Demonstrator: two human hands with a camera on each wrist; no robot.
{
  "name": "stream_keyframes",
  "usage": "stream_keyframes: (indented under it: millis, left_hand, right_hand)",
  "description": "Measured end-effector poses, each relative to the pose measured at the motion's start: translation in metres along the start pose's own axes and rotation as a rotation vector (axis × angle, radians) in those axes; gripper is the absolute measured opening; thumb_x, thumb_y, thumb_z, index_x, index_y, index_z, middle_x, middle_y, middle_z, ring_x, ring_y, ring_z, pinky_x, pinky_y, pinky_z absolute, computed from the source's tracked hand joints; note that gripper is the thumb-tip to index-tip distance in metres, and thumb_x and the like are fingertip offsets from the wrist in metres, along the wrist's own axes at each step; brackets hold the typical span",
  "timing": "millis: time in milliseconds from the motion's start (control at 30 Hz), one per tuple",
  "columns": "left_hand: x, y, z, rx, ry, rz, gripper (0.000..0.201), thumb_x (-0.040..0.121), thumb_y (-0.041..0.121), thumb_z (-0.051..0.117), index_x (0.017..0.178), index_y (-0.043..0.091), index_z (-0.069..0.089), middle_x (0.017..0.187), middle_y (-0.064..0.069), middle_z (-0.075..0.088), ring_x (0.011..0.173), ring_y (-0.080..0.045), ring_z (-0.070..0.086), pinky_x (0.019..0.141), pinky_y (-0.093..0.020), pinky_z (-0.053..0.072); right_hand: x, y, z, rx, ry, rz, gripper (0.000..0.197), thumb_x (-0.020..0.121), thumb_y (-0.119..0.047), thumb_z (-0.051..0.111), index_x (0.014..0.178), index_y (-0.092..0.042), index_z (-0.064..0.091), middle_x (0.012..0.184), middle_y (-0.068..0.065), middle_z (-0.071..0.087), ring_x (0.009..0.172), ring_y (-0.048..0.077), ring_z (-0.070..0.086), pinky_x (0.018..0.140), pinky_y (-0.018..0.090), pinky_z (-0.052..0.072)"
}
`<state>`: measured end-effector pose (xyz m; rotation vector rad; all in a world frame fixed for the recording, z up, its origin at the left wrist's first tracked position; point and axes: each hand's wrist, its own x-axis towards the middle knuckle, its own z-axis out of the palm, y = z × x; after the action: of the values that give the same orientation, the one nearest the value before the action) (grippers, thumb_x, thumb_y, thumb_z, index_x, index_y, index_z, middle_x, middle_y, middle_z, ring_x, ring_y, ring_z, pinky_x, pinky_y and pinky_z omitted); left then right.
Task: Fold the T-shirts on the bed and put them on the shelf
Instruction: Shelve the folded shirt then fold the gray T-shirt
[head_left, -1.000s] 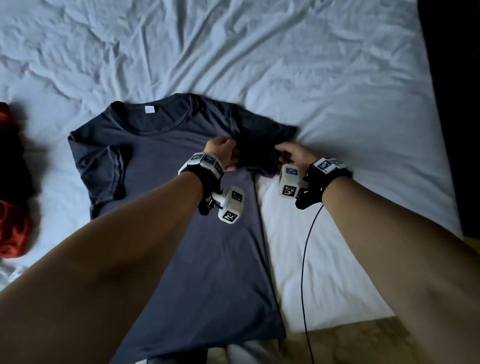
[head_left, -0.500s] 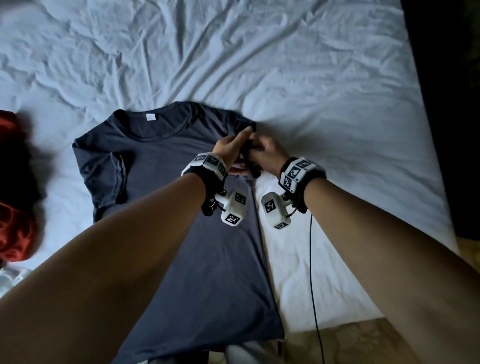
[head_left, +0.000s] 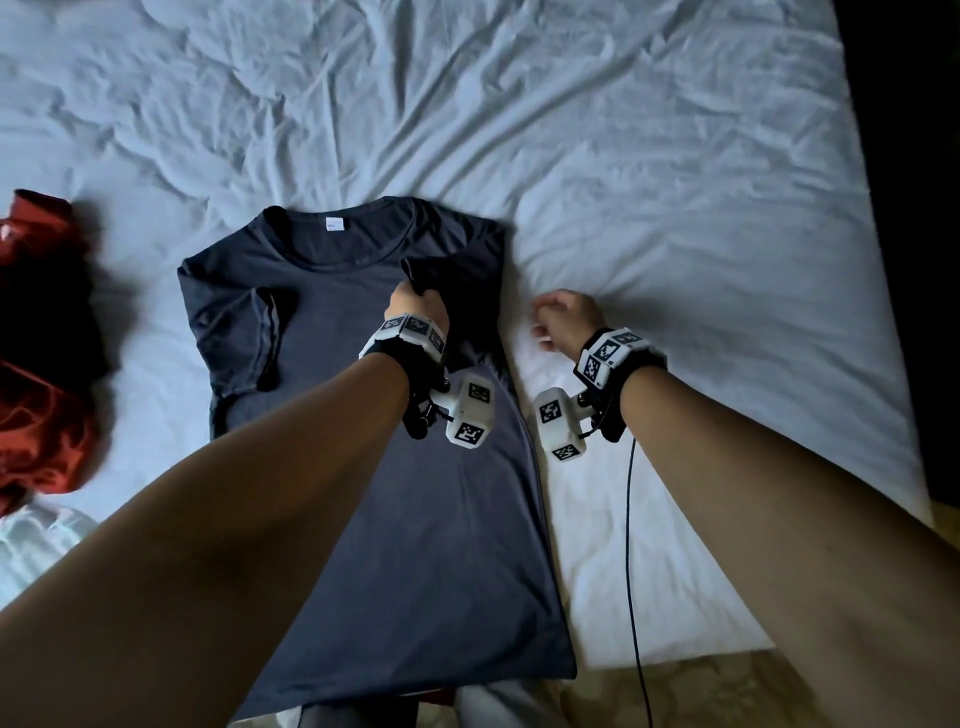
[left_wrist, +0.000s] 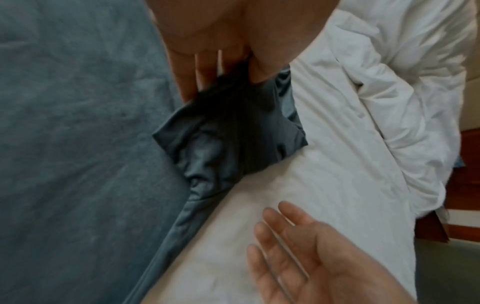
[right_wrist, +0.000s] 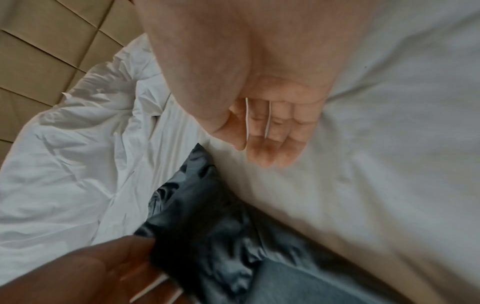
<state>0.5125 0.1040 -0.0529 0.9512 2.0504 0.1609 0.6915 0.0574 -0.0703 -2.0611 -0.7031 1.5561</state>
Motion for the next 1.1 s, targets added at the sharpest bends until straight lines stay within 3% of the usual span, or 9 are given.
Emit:
stream_keyframes:
  millis: [167, 300, 433, 600, 700, 767, 833, 933, 1100]
  left_hand:
    - [0.005, 0.002, -0.005, -0.021, 0.016, -0.091, 0.043, 0.096, 0.022, 0.042, 0.135, 0.003, 0.036, 0.14, -0.016, 0.046, 0.127, -0.035, 0.044, 0.102, -0.038, 0.033]
    - [0.011, 0.007, -0.002, 0.117, 0.113, 0.121, 0.051, 0.088, 0.019, 0.047, 0.138, 0.013, 0.038, 0.141, -0.013, 0.041, 0.128, -0.035, 0.037, 0.102, -0.04, 0.032]
    - [0.021, 0.019, 0.003, 0.169, -0.037, 0.39, 0.04, 0.085, 0.013, 0.047, 0.122, 0.022, 0.059, 0.116, -0.01, 0.065, 0.107, -0.032, 0.059, 0.082, -0.03, 0.046]
    - [0.033, 0.036, 0.008, 0.5, -0.241, 0.59, 0.045, 0.087, 0.017, 0.047, 0.125, 0.036, 0.058, 0.118, -0.013, 0.065, 0.105, -0.035, 0.06, 0.086, -0.032, 0.047]
    - [0.039, 0.049, 0.01, 0.806, -0.344, 0.821, 0.049, 0.09, 0.021, 0.048, 0.135, 0.041, 0.049, 0.132, -0.008, 0.058, 0.115, -0.034, 0.058, 0.088, -0.035, 0.048]
    - [0.041, 0.058, 0.013, 1.016, -0.365, 0.937, 0.046, 0.094, 0.028, 0.046, 0.137, 0.045, 0.045, 0.132, -0.007, 0.057, 0.111, -0.034, 0.059, 0.082, -0.036, 0.048]
    - [0.042, 0.064, 0.016, 1.15, -0.339, 0.968, 0.042, 0.096, 0.036, 0.043, 0.136, 0.046, 0.043, 0.125, -0.008, 0.06, 0.104, -0.035, 0.061, 0.073, -0.034, 0.044]
    - [0.041, 0.069, 0.023, 1.207, -0.299, 0.968, 0.034, 0.096, 0.041, 0.042, 0.128, 0.038, 0.051, 0.115, -0.013, 0.062, 0.098, -0.037, 0.062, 0.069, -0.034, 0.04]
    - [0.038, 0.067, 0.033, 0.96, -0.256, 0.838, 0.03, 0.089, 0.029, 0.056, 0.117, 0.019, 0.053, 0.112, -0.018, 0.06, 0.101, -0.041, 0.06, 0.069, -0.037, 0.041]
  right_hand:
    - [0.011, 0.009, 0.003, -0.136, -0.02, 0.023, 0.014, 0.078, -0.021, 0.057, 0.065, -0.023, 0.063, 0.073, 0.001, 0.068, 0.07, 0.021, 0.064, 0.075, 0.039, 0.054]
    - [0.021, 0.014, 0.005, -0.171, -0.052, 0.054, 0.015, 0.067, -0.027, 0.055, 0.061, -0.03, 0.069, 0.075, 0.003, 0.072, 0.076, 0.024, 0.064, 0.08, 0.041, 0.054]
    - [0.022, 0.01, 0.005, -0.173, -0.108, 0.073, 0.02, 0.078, -0.012, 0.056, 0.06, -0.018, 0.063, 0.064, 0.004, 0.065, 0.066, 0.022, 0.059, 0.067, 0.036, 0.045]
    - [0.028, -0.005, 0.005, -0.016, -0.217, 0.266, 0.013, 0.094, -0.011, 0.051, 0.083, -0.014, 0.058, 0.08, 0.008, 0.063, 0.066, 0.017, 0.062, 0.067, 0.027, 0.047]
    - [0.027, -0.01, 0.01, 0.046, -0.312, 0.356, 0.021, 0.098, -0.015, 0.044, 0.112, -0.007, 0.057, 0.101, 0.015, 0.059, 0.093, 0.028, 0.062, 0.083, 0.031, 0.047]
    - [0.025, -0.008, 0.016, 0.019, -0.347, 0.353, 0.031, 0.098, -0.014, 0.045, 0.125, -0.001, 0.053, 0.107, 0.015, 0.057, 0.103, 0.028, 0.058, 0.082, 0.029, 0.046]
    - [0.025, -0.004, 0.023, -0.057, -0.372, 0.302, 0.024, 0.094, -0.017, 0.056, 0.114, -0.005, 0.06, 0.104, 0.009, 0.063, 0.098, 0.022, 0.061, 0.085, 0.031, 0.049]
    - [0.03, 0.004, 0.03, -0.242, -0.323, 0.2, 0.017, 0.074, -0.031, 0.076, 0.078, -0.02, 0.064, 0.082, 0.002, 0.071, 0.082, 0.018, 0.069, 0.078, 0.032, 0.056]
    - [0.022, -0.003, 0.033, -0.427, -0.257, 0.107, 0.03, 0.07, -0.028, 0.079, 0.087, -0.007, 0.066, 0.073, 0.006, 0.066, 0.067, 0.019, 0.063, 0.073, 0.04, 0.059]
